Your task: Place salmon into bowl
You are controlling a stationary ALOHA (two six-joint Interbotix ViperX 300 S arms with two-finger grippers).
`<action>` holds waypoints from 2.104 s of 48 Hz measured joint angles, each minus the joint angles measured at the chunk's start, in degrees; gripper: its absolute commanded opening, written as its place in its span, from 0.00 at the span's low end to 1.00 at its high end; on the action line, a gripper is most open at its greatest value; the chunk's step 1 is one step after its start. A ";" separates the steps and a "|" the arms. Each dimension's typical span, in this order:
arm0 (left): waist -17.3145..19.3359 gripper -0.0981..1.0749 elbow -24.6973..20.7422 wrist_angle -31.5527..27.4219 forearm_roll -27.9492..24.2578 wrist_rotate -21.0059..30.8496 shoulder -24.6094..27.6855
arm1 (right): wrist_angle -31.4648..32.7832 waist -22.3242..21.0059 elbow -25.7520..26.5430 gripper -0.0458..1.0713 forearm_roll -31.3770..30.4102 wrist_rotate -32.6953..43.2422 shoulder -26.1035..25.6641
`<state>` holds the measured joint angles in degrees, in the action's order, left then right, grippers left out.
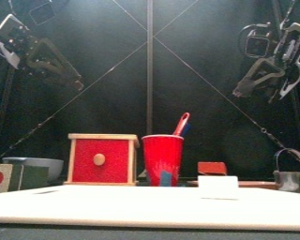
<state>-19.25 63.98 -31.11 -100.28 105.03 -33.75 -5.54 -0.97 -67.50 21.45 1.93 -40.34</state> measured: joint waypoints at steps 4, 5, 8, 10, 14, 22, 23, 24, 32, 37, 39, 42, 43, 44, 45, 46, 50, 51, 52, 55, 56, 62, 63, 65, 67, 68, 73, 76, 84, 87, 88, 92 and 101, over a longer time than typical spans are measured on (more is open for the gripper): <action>0.00 0.81 0.00 0.09 0.00 0.00 0.00 | 0.00 0.00 0.00 0.07 0.00 0.09 0.00; 0.00 0.81 0.00 0.09 0.00 -0.09 0.00 | 0.00 0.00 0.00 0.07 0.09 0.00 0.00; 0.00 0.81 0.00 0.18 0.00 -0.09 0.00 | -0.09 0.00 0.00 0.07 0.00 0.00 0.00; 0.00 0.81 0.00 0.35 0.00 -0.09 0.00 | 0.00 0.00 0.00 0.07 0.09 0.09 0.00; 0.00 0.81 -0.09 1.23 0.00 -0.44 0.00 | 0.00 0.00 0.00 0.07 -0.09 -0.09 0.00; 0.70 0.81 -1.14 4.13 0.00 -0.70 0.00 | 0.00 0.00 0.00 0.07 -0.79 0.00 0.00; 0.97 0.82 -1.32 4.57 0.00 -0.70 -0.09 | 0.00 0.00 0.00 0.07 -0.97 0.00 0.00; 1.14 0.82 -1.58 5.10 0.00 -0.62 0.00 | 0.00 0.00 0.00 0.07 -1.05 -0.09 0.09; 3.52 0.82 -3.96 7.91 1.93 0.26 1.85 | 0.00 0.00 0.00 0.07 -1.49 -0.09 0.00; 4.57 0.82 -7.73 7.91 7.12 -0.35 6.33 | 0.00 0.00 0.00 0.07 -1.58 -0.09 0.26; 4.92 0.82 -9.58 7.73 9.05 -0.35 8.44 | 0.00 0.00 0.00 0.07 -1.49 0.00 0.44; 5.54 0.82 -12.66 7.21 12.04 -0.44 11.95 | 0.00 0.00 -0.09 0.07 -1.58 -0.09 0.79; 5.71 0.82 -13.62 7.12 12.92 -0.44 12.92 | -0.09 0.00 0.00 0.07 -1.58 0.00 0.97; 5.89 0.82 -14.68 7.03 13.89 -0.44 13.97 | 0.00 0.00 0.00 0.07 -1.58 -0.09 1.05; 6.06 0.82 -15.64 6.86 14.77 -0.44 14.94 | 0.00 0.00 0.00 0.07 -1.67 -0.09 1.23; 6.24 0.82 -16.70 6.86 15.91 -0.35 16.00 | 0.00 0.00 -0.09 0.07 -1.67 -0.09 1.32; 6.86 0.82 -20.48 6.68 20.83 -0.09 19.60 | 0.00 0.00 -0.44 0.07 -1.67 0.00 1.49; 6.94 0.82 -21.53 6.59 22.32 -0.35 20.57 | 0.09 0.00 -0.53 0.07 -1.67 -0.09 1.49; 7.03 0.82 -22.41 6.59 23.73 -0.35 21.45 | 0.09 0.00 -0.53 0.07 -1.67 0.00 1.58; 7.21 0.82 -25.22 6.59 27.86 -0.44 24.35 | 0.18 0.00 -1.05 0.07 -1.76 -0.09 1.67; 7.21 0.82 -26.10 6.59 29.36 -0.26 25.31 | 0.18 0.00 -1.14 0.07 -1.76 -0.09 1.67; 7.56 0.82 -30.41 6.33 37.00 -0.09 30.41 | 0.18 -0.09 -1.93 0.07 -1.85 0.00 1.67; 7.73 0.82 -31.38 6.42 38.94 -0.70 31.55 | 0.18 -0.18 -2.11 0.07 -1.85 0.00 1.67; 8.00 0.82 -32.70 6.42 41.84 -0.35 33.13 | 0.18 -0.26 -2.37 0.07 -1.85 0.00 1.67; 8.35 0.82 -33.84 6.33 44.65 -0.53 34.54 | 0.18 -0.44 -2.55 0.07 -1.85 -0.09 1.67; 8.53 0.82 -34.54 6.33 46.23 -0.44 35.42 | 0.18 -0.53 -2.72 0.07 -1.85 -0.09 1.67; 9.32 0.82 -37.53 6.33 51.15 -1.49 38.58 | 0.26 -0.88 -3.16 0.07 -1.85 0.00 1.67; 9.40 0.82 -39.02 6.42 53.09 -2.90 40.34 | 0.35 -1.05 -3.43 0.07 -1.85 0.00 1.67; 9.40 0.82 -43.42 6.42 60.29 -8.44 44.82 | 0.62 -1.23 -3.87 0.07 -1.85 0.00 1.67; 9.40 0.82 -44.74 6.42 63.19 -10.37 46.05 | 0.88 -1.23 -3.96 0.07 -1.85 0.00 1.67; 9.40 0.82 -45.26 6.42 64.34 -11.25 46.58 | 0.88 -1.23 -4.04 0.07 -1.85 0.00 1.67; 9.40 0.82 -47.72 6.06 69.17 -14.85 48.69 | 0.88 -1.23 -4.22 0.07 -1.85 0.00 1.67; 9.32 0.83 -52.82 2.64 78.66 -23.55 52.65 | 0.88 -1.32 -4.92 0.07 -1.85 0.00 1.67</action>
<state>-9.93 11.16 -28.48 -21.62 81.47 18.90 -4.66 -2.29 -72.42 19.60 1.93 -38.67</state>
